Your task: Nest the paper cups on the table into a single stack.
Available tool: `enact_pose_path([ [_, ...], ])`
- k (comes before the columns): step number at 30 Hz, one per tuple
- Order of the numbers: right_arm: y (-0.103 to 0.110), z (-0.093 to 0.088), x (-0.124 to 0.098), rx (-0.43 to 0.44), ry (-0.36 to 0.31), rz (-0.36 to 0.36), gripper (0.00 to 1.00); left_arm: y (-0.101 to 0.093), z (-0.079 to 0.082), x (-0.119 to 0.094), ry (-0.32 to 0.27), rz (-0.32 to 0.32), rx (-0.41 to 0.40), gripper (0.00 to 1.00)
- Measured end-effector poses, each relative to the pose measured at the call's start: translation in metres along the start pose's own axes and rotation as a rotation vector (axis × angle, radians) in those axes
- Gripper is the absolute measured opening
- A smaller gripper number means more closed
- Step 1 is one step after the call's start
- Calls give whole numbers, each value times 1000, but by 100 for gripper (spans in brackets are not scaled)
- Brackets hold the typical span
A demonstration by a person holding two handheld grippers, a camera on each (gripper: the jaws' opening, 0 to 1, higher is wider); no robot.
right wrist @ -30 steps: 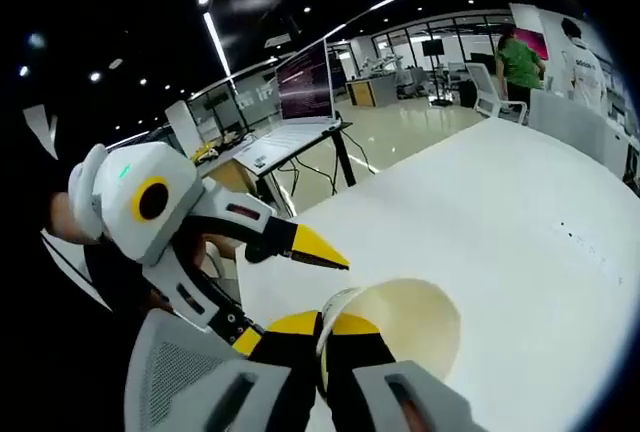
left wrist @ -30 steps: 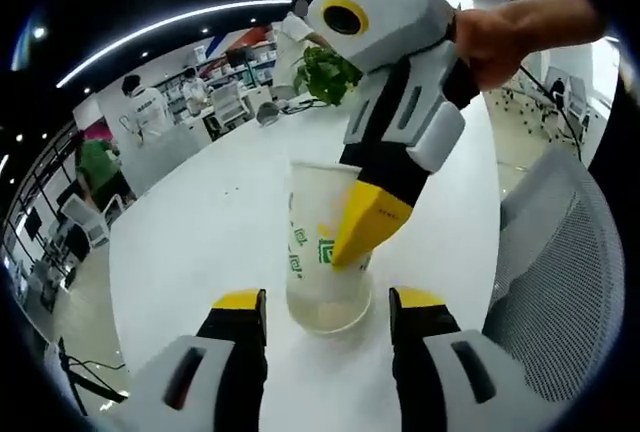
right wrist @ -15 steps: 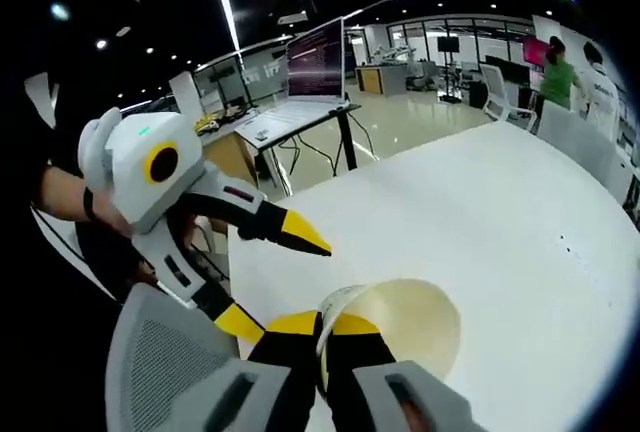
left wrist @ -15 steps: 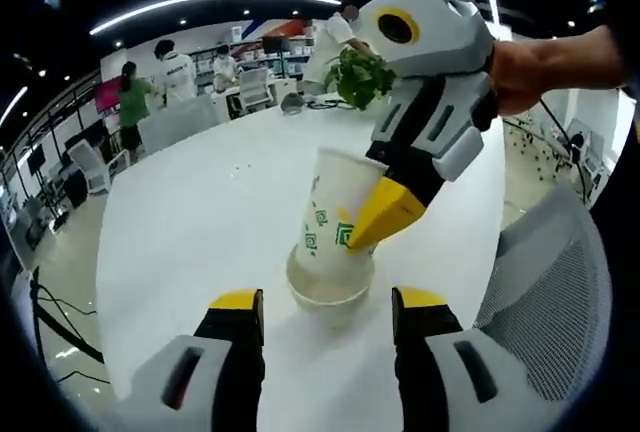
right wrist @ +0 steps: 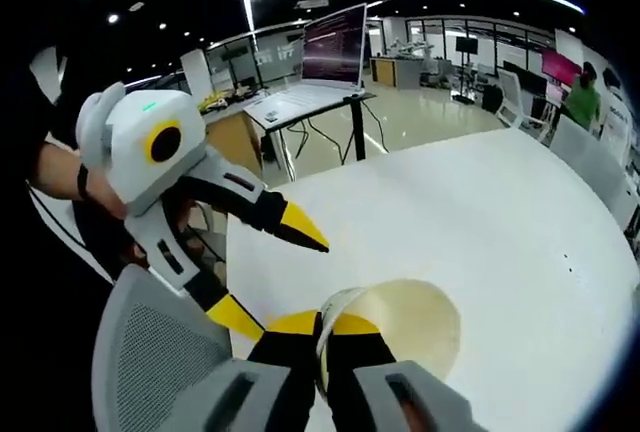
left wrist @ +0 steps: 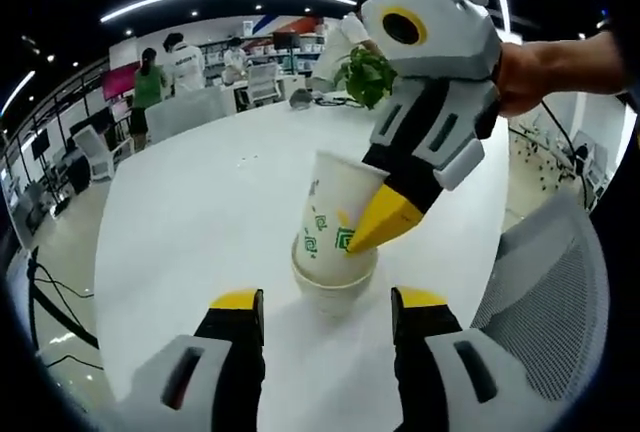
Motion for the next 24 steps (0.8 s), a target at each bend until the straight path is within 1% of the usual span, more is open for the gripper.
enact_pose_path([
  [3,-3,0,0,-8,15,-3,0,1,-1,1,3,2,-4,50],
  [5,-5,0,3,-19,30,-4,0,1,-2,0,3,4,-7,50],
  [9,-3,-6,6,-46,64,-13,0,3,-3,0,5,7,-10,49],
  [15,-4,-6,7,-60,71,-18,0,3,-2,0,6,8,-15,49],
  [18,-5,-7,7,-59,69,-20,3,3,-2,1,7,7,-15,49],
  [24,-5,-10,9,-63,79,-17,4,2,-4,3,16,5,-17,49],
])
Point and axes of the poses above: the point that each gripper's makers call its tool centre point, and the gripper's own axes: x roughly forward along the fingers, y roughly to its left, z roughly out of its top, the point moved 4 cm from there along -x, roughly backward along the fingers, and after that the axes turned 13 degrees about z, right-handed, at the moved point
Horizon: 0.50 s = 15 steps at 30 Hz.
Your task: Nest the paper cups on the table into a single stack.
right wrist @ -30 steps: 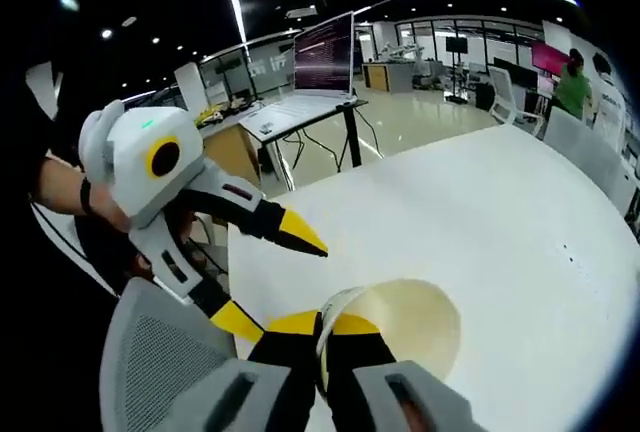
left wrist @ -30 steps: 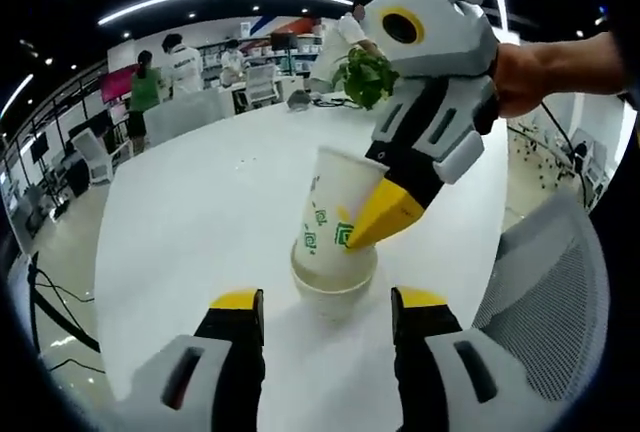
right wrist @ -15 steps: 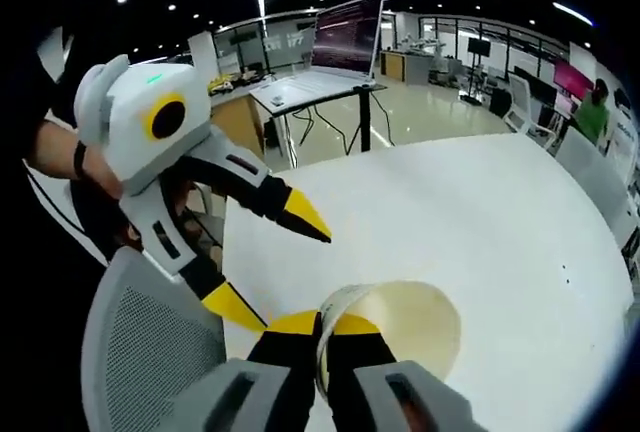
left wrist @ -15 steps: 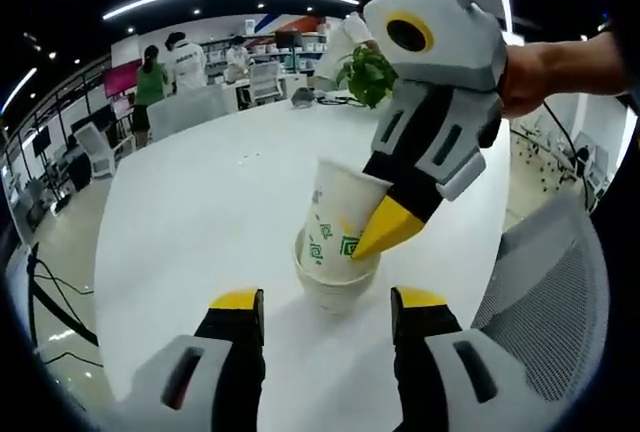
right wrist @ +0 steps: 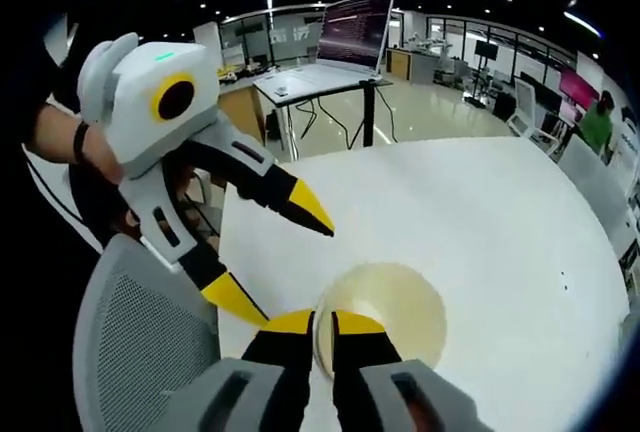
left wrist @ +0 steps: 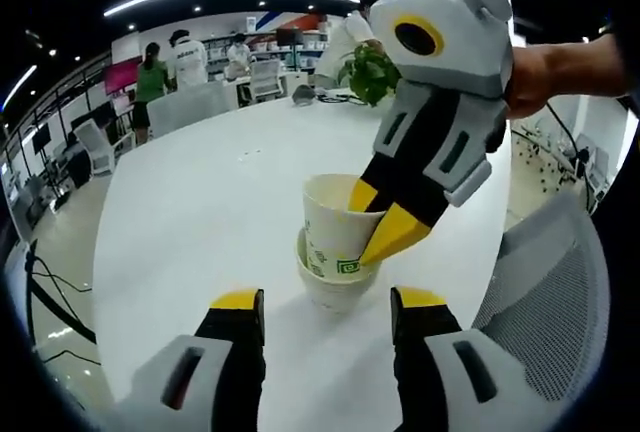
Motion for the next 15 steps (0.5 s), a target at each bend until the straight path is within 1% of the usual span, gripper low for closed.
enact_pose_path([
  [9,0,-2,0,-9,5,-11,10,-3,-2,3,11,-8,4,48],
  [15,7,-2,-3,-25,-1,-18,13,-4,-3,5,21,-13,7,48],
])
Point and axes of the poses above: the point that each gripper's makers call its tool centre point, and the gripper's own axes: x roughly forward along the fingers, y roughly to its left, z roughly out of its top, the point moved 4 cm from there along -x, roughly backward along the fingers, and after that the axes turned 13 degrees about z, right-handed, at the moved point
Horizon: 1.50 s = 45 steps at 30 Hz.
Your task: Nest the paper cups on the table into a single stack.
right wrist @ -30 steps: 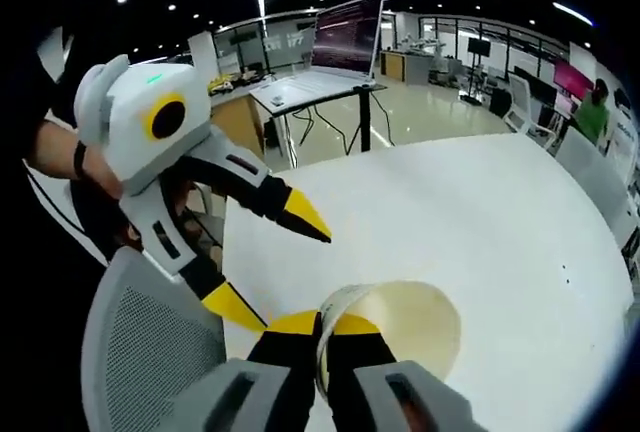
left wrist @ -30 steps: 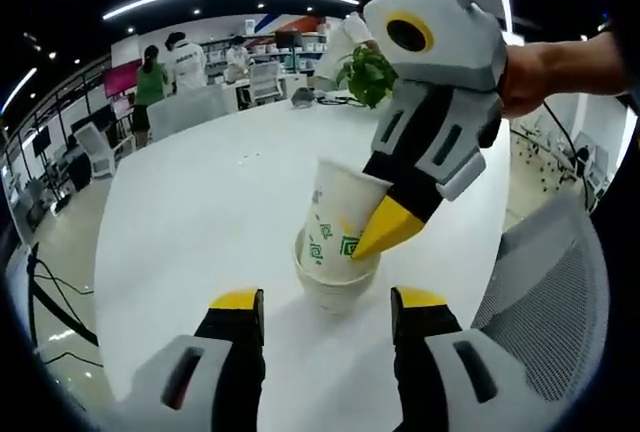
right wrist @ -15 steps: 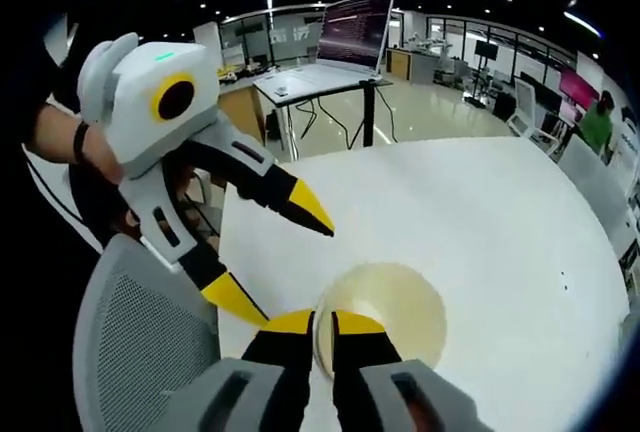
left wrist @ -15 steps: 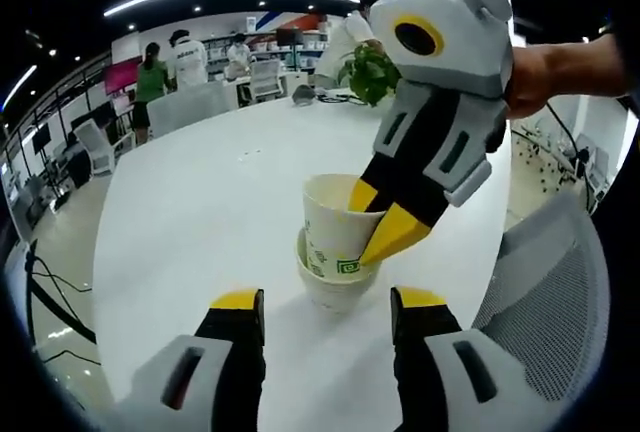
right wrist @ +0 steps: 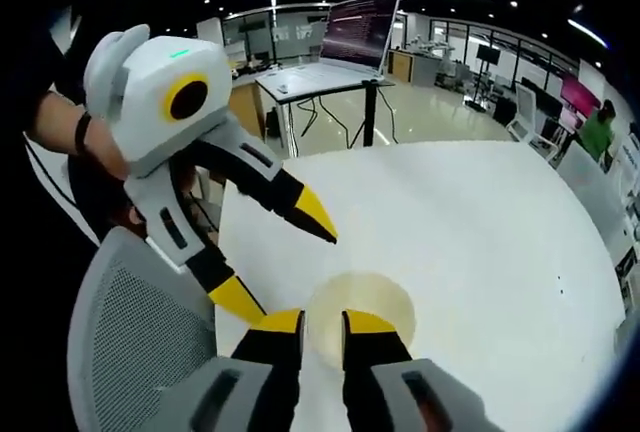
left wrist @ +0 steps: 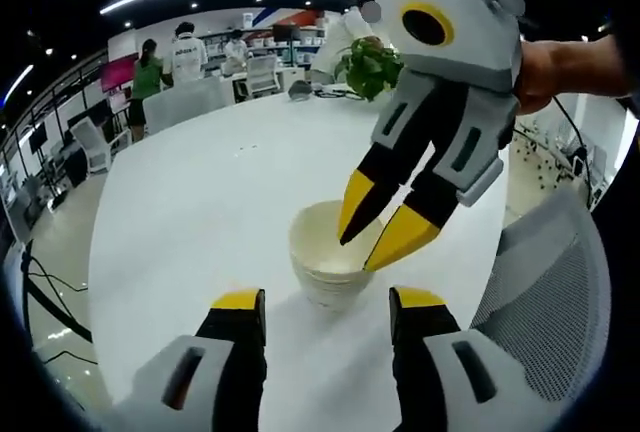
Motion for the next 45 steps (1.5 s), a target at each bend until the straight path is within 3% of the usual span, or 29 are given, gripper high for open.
enact_pose_path([
  [4,-6,-2,-6,-1,-22,-26,21,-1,-1,3,8,-3,4,48],
  [9,-3,-16,-14,-29,-12,-60,47,-2,-4,8,27,-16,13,49],
  [14,-15,-38,-16,-13,15,-86,54,-6,-8,18,61,-39,48,51],
  [20,-24,-54,-6,-12,85,-99,54,-9,-14,35,110,-71,190,53],
  [28,-32,-55,18,-11,77,-74,53,-9,-9,52,121,-100,217,49],
  [30,-30,-52,19,-19,62,-62,46,-11,-6,53,115,-108,227,46],
  [31,-29,-50,19,-29,55,-59,40,-12,-4,54,107,-111,233,41],
  [34,-34,-52,17,-90,109,-87,36,-15,-1,55,108,-121,276,40],
  [39,-44,-54,11,-31,52,-84,36,-14,9,62,105,-146,280,40],
  [45,-64,-56,-8,-24,35,-127,36,-13,31,80,86,-158,290,39],
])
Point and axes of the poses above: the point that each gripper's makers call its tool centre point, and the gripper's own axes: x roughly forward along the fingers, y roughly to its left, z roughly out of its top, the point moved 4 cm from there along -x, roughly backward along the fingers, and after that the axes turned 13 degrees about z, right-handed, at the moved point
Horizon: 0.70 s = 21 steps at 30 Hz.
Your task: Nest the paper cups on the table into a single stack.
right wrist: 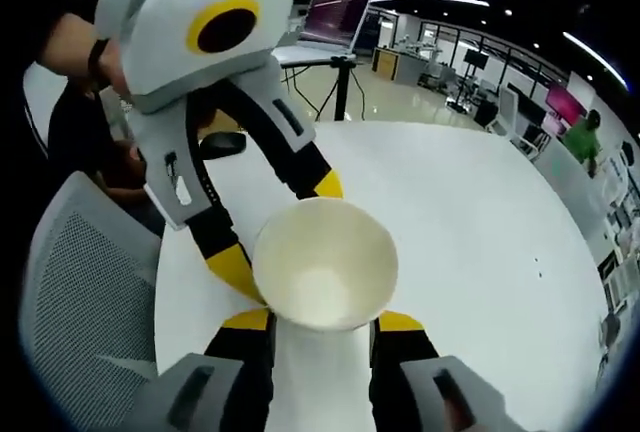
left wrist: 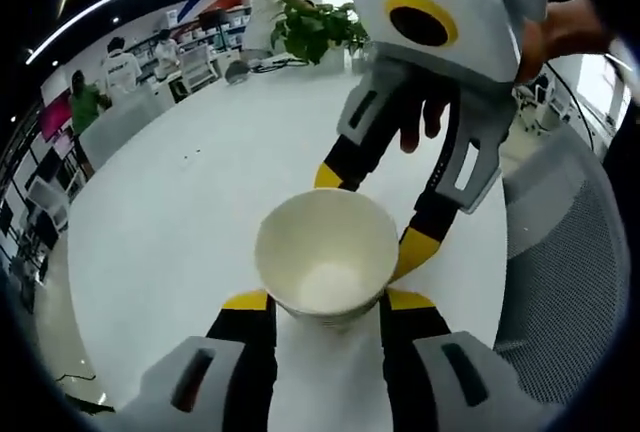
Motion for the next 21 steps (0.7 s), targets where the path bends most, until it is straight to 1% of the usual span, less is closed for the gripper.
enact_pose_path([
  [2,-6,-2,-2,7,-4,-10,36,3,7,7,-7,-6,4,39],
  [4,-19,-5,-10,15,-7,-25,36,7,13,15,-14,-10,8,39],
  [5,-24,-5,-16,20,-8,-34,36,10,20,20,-20,-11,10,39],
  [7,-29,-4,-21,24,-5,-42,36,14,27,28,-26,-15,11,39],
  [9,-46,-7,-28,9,13,-61,35,19,35,34,-32,-20,9,39],
  [13,-65,-12,-35,14,17,-71,35,30,50,53,-39,-28,-2,40],
  [14,-66,-12,-36,16,17,-71,35,30,51,54,-39,-29,-3,40],
  [16,-79,-17,-37,26,20,-73,35,38,55,66,-36,-34,-7,40],
  [18,-82,-19,-39,25,29,-71,35,37,57,70,-29,-41,-8,40],
  [21,-90,-23,-34,25,40,-64,35,34,58,75,-21,-47,-9,40],
])
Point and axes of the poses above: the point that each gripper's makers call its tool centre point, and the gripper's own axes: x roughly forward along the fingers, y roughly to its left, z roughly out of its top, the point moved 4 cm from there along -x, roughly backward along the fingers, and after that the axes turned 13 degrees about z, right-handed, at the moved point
